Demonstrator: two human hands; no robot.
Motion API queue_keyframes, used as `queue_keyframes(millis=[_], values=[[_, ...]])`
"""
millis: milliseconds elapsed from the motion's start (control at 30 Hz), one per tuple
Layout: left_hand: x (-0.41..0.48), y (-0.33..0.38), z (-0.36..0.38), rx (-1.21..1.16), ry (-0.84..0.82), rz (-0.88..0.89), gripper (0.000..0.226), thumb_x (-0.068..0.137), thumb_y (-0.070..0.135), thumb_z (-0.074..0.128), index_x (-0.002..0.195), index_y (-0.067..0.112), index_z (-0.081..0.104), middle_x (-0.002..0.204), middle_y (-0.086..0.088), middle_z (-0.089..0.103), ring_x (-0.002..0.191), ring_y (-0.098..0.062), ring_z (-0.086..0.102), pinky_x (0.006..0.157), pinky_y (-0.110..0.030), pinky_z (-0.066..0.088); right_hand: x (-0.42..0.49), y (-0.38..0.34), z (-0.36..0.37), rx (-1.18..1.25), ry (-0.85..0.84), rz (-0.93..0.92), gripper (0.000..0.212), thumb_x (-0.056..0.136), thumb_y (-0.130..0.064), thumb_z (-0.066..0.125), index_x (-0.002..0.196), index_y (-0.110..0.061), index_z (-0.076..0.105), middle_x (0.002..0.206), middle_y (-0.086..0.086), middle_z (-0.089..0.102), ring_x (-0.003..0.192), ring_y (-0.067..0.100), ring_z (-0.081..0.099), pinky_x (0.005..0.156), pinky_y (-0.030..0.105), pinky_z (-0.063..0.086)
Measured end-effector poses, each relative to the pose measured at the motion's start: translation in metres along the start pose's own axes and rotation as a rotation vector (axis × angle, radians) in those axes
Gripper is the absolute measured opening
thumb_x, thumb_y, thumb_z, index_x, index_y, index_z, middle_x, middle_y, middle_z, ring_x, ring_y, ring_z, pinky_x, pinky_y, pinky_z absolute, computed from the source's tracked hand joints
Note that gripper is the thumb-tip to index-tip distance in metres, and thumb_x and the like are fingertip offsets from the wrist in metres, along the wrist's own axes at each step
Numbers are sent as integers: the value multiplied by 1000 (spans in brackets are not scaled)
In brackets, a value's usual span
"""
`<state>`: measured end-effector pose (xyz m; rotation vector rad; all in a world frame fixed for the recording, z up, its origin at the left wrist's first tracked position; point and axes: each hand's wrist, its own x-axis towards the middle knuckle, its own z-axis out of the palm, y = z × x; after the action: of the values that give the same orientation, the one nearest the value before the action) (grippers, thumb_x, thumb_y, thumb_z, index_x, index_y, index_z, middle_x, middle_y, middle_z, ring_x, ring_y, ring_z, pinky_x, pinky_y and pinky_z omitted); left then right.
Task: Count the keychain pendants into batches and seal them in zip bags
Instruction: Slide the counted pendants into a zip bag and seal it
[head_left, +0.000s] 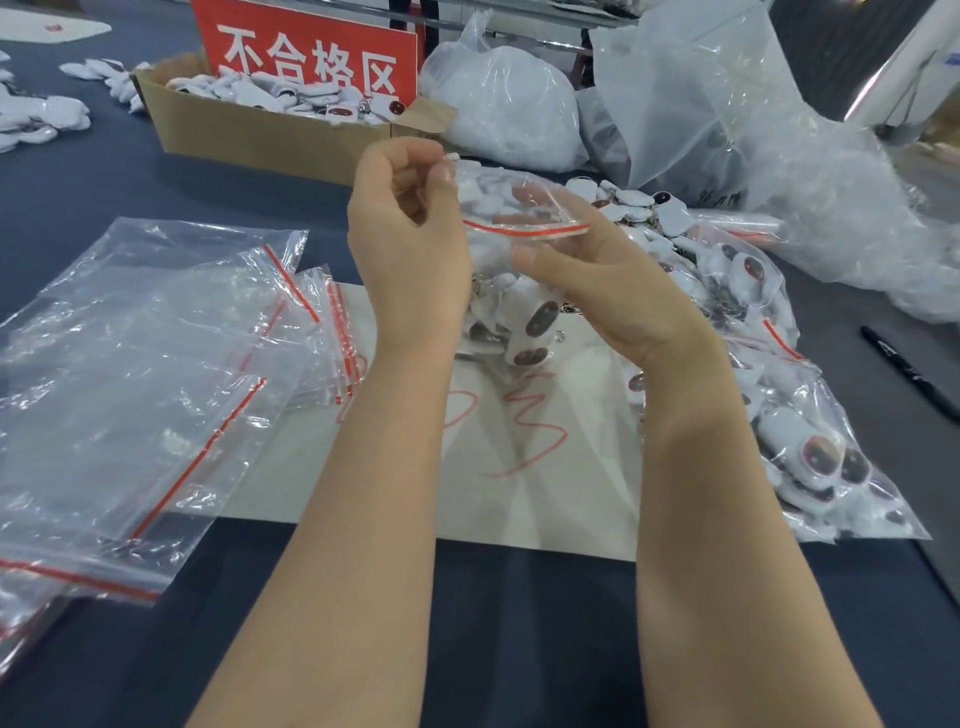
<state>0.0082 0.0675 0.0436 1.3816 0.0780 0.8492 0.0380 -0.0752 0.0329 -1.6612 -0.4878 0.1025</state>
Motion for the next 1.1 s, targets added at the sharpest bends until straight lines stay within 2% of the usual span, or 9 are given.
queue_keyframes(millis=[100, 167, 267, 367, 500, 667, 767, 900, 1100], values=[[0, -1, -1, -122, -34, -79, 7, 95, 18, 56, 98, 12, 59, 96, -4, 66, 89, -9, 62, 82, -17, 49, 5, -1, 6, -8, 206, -87, 6, 91, -20, 65, 96, -21, 68, 93, -11, 73, 95, 5, 68, 78, 18, 50], [-1, -6, -3, -117, -93, -161, 15, 95, 28, 56, 98, 14, 62, 93, 5, 67, 87, -2, 63, 81, -15, 49, 6, -2, 10, 46, 278, -114, 15, 94, -22, 59, 83, -23, 69, 83, -8, 73, 89, 9, 69, 77, 21, 51], [-4, -14, -5, -88, -194, -174, 11, 95, 17, 56, 85, 14, 62, 81, 4, 66, 79, -5, 63, 81, -20, 50, 7, 0, 14, 66, 286, -144, 41, 98, -23, 52, 61, -25, 68, 65, -10, 63, 71, 13, 59, 76, 28, 47], [-4, -14, -4, -75, -206, -112, 16, 94, 9, 56, 79, 16, 59, 73, 4, 63, 69, -2, 59, 73, -17, 47, 8, -5, 18, 209, 347, -110, 42, 99, -24, 52, 59, -21, 66, 65, 0, 63, 70, 19, 58, 79, 37, 45], [-5, -12, -2, -119, -190, -143, 17, 94, 10, 55, 78, 12, 59, 66, 7, 62, 59, 0, 55, 62, -13, 42, 8, -9, 16, 324, 389, -89, 27, 97, -13, 55, 72, -15, 67, 64, -3, 67, 61, 11, 61, 62, 21, 48], [-2, -15, -2, -131, -170, -192, 18, 96, 16, 54, 85, 5, 62, 67, 7, 64, 57, 1, 53, 60, -14, 42, 9, -11, 12, 414, 384, -11, 8, 94, -10, 60, 87, -6, 59, 61, -1, 67, 57, 10, 61, 57, 19, 48], [-2, -16, -2, -123, -156, -191, 18, 95, 14, 54, 85, 4, 64, 63, 10, 64, 56, 2, 54, 62, -14, 45, 9, -6, 11, 371, 396, 85, 19, 89, -24, 68, 77, -11, 62, 62, -5, 67, 60, 8, 63, 65, 23, 51], [-2, -17, -2, -110, -148, -179, 19, 95, 12, 54, 80, 7, 63, 57, 14, 64, 56, 3, 54, 63, -14, 46, 10, -4, 13, 389, 364, 80, 37, 88, -20, 68, 52, -18, 69, 64, -3, 67, 65, 9, 63, 66, 24, 50], [-3, -17, -2, -158, -157, -248, 17, 94, 15, 56, 79, 12, 62, 61, 13, 66, 60, 1, 56, 68, -21, 48, 12, -4, 13, 347, 384, 64, 26, 89, -14, 66, 64, -14, 71, 66, -1, 68, 62, 9, 60, 64, 21, 47]])
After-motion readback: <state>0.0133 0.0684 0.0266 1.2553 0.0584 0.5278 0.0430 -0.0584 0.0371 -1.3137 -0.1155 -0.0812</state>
